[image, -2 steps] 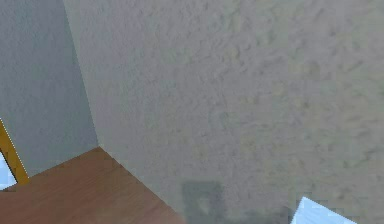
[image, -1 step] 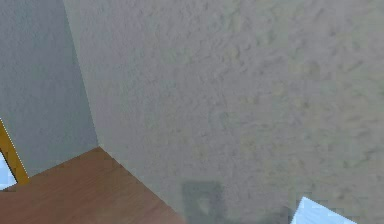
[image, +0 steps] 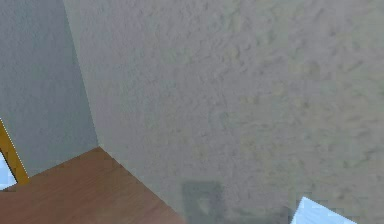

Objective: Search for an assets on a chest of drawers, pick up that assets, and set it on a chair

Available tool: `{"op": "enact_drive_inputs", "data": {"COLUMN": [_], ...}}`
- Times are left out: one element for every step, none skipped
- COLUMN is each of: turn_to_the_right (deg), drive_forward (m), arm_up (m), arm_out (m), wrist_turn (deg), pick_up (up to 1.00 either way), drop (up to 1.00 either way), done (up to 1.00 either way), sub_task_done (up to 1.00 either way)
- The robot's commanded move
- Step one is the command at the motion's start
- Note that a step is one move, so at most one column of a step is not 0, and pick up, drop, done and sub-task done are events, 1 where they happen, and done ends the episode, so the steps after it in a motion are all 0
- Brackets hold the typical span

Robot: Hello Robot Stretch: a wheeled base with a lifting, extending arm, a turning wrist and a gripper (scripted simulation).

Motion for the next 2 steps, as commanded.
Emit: {"op": "enact_drive_inputs", "data": {"turn_to_the_right": [0.0,0.0], "drive_forward": [0.00,0.00], "arm_up": [0.00,0.00], "arm_out": [0.00,0.00], "wrist_turn": [45.0,45.0], "pick_up": [0.00,0.00], "drop": [0.00,0.00], "done": [0.00,0.00], "sub_task_done": [0.00,0.00]}}
